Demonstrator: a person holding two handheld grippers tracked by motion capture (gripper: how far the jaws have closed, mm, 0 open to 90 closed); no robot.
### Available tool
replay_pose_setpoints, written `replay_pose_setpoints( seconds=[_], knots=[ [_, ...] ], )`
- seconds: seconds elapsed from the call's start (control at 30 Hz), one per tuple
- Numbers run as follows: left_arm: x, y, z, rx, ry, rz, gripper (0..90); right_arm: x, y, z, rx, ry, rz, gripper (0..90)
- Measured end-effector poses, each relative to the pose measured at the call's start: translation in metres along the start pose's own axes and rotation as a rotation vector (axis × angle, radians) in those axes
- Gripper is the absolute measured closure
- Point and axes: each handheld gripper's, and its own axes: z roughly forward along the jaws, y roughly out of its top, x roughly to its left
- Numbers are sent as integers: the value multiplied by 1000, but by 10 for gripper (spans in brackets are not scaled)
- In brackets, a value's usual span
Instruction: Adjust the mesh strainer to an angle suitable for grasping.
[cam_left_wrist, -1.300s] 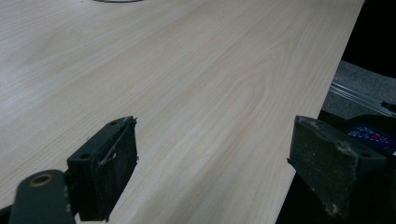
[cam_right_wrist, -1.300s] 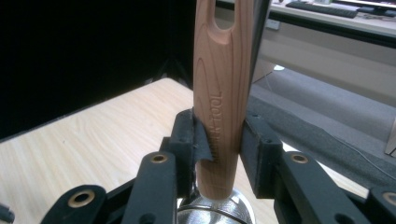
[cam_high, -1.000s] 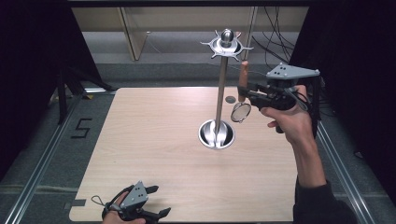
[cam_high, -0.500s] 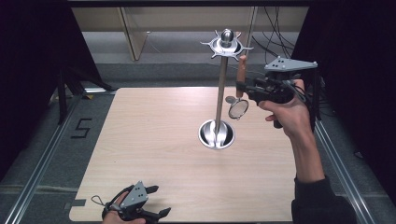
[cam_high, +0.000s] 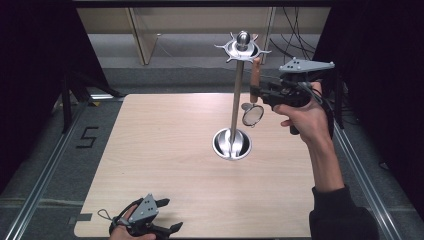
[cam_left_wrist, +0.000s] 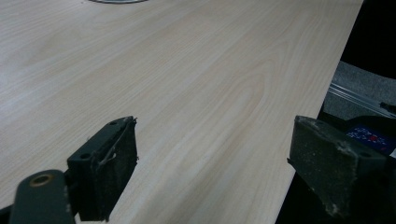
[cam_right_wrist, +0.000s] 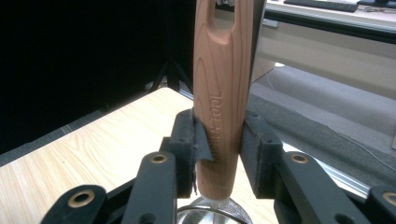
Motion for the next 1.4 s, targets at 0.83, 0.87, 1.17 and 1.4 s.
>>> replay_pose_setpoints(
  seconds=[0.83,0.87,1.17,1.4],
  knots=[
    [1,0,0,-2,-1,21,147,-2,-1,12,22,0,35,687],
    [1,1,0,0,-2,20,147,-4,-1,12,20,5,26,687],
    [1,0,0,-1,3,19,147,-4,-2,11,10,11,36,681],
    [1,0,0,-5,2,24,147,-7,-4,5,-11,17,50,657]
  ],
)
